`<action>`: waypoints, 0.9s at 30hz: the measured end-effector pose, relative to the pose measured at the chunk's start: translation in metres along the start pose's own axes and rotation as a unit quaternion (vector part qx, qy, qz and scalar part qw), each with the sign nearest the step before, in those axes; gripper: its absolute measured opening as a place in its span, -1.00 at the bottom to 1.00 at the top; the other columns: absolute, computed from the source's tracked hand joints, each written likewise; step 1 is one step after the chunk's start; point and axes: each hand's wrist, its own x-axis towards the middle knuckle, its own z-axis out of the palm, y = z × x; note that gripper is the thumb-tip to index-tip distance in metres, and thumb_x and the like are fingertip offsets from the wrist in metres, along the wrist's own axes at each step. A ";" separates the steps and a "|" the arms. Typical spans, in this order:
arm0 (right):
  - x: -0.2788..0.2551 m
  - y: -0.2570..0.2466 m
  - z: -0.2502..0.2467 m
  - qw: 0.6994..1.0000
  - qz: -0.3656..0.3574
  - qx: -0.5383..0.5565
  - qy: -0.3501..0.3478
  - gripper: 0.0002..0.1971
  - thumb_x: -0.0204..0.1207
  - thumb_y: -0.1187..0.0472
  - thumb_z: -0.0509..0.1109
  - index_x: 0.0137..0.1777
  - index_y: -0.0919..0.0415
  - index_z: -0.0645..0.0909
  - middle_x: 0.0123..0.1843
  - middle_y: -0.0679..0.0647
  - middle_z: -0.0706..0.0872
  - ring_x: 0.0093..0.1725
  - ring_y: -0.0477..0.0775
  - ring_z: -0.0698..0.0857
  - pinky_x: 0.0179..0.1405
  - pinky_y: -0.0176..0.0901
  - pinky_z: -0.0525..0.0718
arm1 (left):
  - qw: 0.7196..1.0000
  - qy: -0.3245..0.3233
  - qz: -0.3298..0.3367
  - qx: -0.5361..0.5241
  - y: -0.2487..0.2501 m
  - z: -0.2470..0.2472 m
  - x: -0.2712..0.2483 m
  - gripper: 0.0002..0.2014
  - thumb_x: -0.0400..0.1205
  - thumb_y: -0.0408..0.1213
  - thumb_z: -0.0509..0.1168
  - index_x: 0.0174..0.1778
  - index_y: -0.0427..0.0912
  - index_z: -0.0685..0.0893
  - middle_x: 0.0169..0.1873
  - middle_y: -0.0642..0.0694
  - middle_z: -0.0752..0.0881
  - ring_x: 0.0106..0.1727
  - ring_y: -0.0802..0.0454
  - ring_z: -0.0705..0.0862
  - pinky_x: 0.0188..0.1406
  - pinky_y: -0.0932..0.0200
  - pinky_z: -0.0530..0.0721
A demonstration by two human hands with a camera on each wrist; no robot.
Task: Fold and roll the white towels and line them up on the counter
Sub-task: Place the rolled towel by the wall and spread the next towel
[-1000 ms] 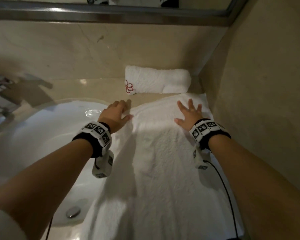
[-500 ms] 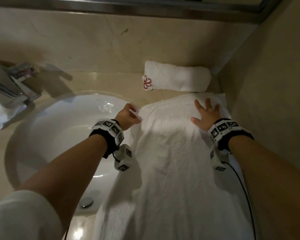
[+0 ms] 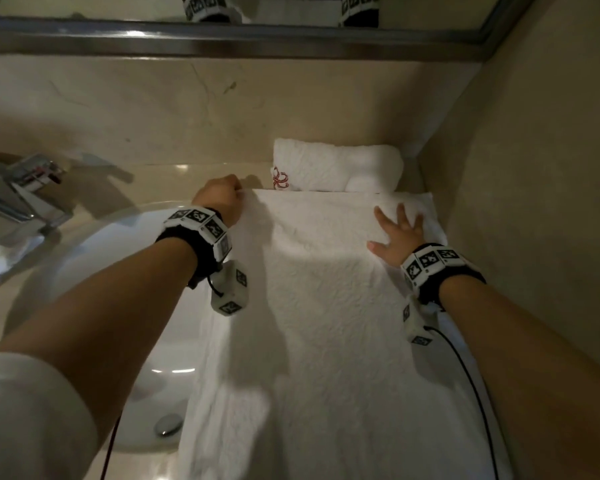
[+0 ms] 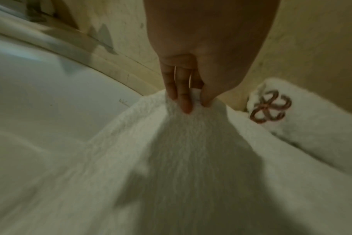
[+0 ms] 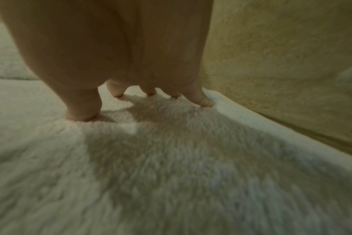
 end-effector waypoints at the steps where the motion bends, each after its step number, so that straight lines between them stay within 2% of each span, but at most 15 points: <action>1: 0.001 0.000 0.001 1.000 -0.001 0.007 -0.001 -0.25 0.58 -0.22 0.16 0.61 -0.28 -0.24 0.68 0.02 -0.39 0.62 0.42 -0.36 0.56 0.50 -0.07 | 1.000 -0.013 -0.007 0.017 -0.003 0.004 0.002 -0.73 0.69 -0.24 0.10 0.19 -0.25 0.60 0.16 -0.33 0.66 0.16 -0.31 0.62 0.07 0.00 0.54; 4: 0.000 0.002 0.003 1.000 -0.003 0.013 0.008 -0.28 0.58 -0.24 0.14 0.60 -0.33 -0.22 0.67 -0.05 -0.40 0.63 0.34 -0.38 0.50 0.59 -0.09 | 0.999 -0.018 -0.032 0.035 -0.006 0.019 0.003 -0.72 0.68 -0.25 0.09 0.23 -0.26 0.55 0.23 -0.33 0.54 0.18 -0.36 0.58 0.16 -0.10 0.52; 8: -0.004 0.003 0.004 1.000 -0.005 0.014 0.021 -0.31 0.59 -0.24 0.10 0.60 -0.34 -0.21 0.67 -0.07 -0.40 0.64 0.29 -0.37 0.44 0.65 -0.13 | 0.997 0.000 -0.070 -0.039 -0.003 0.021 0.000 -0.66 0.64 -0.25 0.20 0.32 -0.24 0.40 0.32 -0.28 0.35 0.17 -0.41 0.58 0.18 -0.17 0.52; 12: -0.010 0.000 0.004 0.999 -0.001 0.029 0.040 -0.28 0.60 -0.19 0.15 0.62 -0.25 -0.20 0.68 -0.01 -0.36 0.65 0.27 -0.34 0.46 0.62 -0.10 | 0.998 0.011 -0.041 -0.054 -0.014 0.012 -0.015 -0.62 0.66 -0.31 0.17 0.39 -0.28 0.37 0.35 -0.32 0.38 0.24 -0.35 0.55 0.22 -0.16 0.54; 14: -0.018 -0.003 0.005 0.997 -0.004 0.045 0.070 -0.25 0.61 -0.12 0.20 0.65 -0.14 -0.18 0.69 0.05 -0.31 0.66 0.24 -0.30 0.52 0.56 -0.08 | 0.998 0.013 -0.036 -0.044 -0.025 0.011 -0.026 -0.60 0.64 -0.28 0.21 0.40 -0.24 0.38 0.33 -0.29 0.46 0.21 -0.33 0.59 0.18 -0.12 0.55; 17: -0.041 -0.001 0.010 0.989 -0.037 0.062 0.127 -0.31 0.63 -0.06 0.19 0.66 -0.01 -0.05 0.71 0.09 -0.18 0.68 0.20 -0.19 0.62 0.30 -0.10 | 0.997 -0.007 -0.068 -0.024 -0.036 0.005 -0.050 -0.62 0.65 -0.21 0.21 0.38 -0.18 0.39 0.25 -0.25 0.61 0.23 -0.25 0.61 0.18 -0.07 0.54; 20: -0.069 0.003 0.019 0.982 -0.076 0.074 0.157 -0.37 0.64 -0.02 0.21 0.64 0.13 0.09 0.68 0.15 0.05 0.66 0.20 0.01 0.64 0.08 0.07 | 0.995 -0.017 -0.097 -0.020 -0.038 -0.003 -0.081 -0.64 0.66 -0.18 0.19 0.37 -0.17 0.42 0.25 -0.26 0.64 0.28 -0.26 0.58 0.25 -0.06 0.52; 22: -0.091 0.009 0.027 0.977 -0.088 0.101 0.167 -0.45 0.64 0.03 0.22 0.57 0.20 0.23 0.60 0.20 0.25 0.58 0.22 0.22 0.55 0.03 0.27 | 0.995 -0.010 -0.096 -0.032 -0.036 -0.006 -0.107 -0.64 0.66 -0.17 0.20 0.36 -0.18 0.44 0.24 -0.27 0.64 0.27 -0.27 0.58 0.27 -0.06 0.52; 24: -0.121 0.019 0.036 0.970 -0.097 0.130 0.180 -0.57 0.64 0.06 0.22 0.43 0.25 0.38 0.43 0.21 0.44 0.41 0.23 0.44 0.36 0.02 0.47 | 0.995 0.007 -0.091 -0.043 -0.034 -0.007 -0.143 -0.65 0.66 -0.17 0.20 0.34 -0.19 0.45 0.21 -0.29 0.66 0.24 -0.27 0.59 0.21 -0.03 0.53; 27: -0.168 0.036 0.057 0.964 -0.098 0.155 0.191 -0.69 0.65 0.06 0.21 0.19 0.31 0.47 0.14 0.24 0.65 0.11 0.26 0.64 0.02 -0.05 0.58 | 0.992 0.027 -0.100 -0.074 -0.036 0.002 -0.204 -0.67 0.65 -0.13 0.22 0.29 -0.17 0.49 0.14 -0.29 0.69 0.14 -0.29 0.64 0.11 0.01 0.54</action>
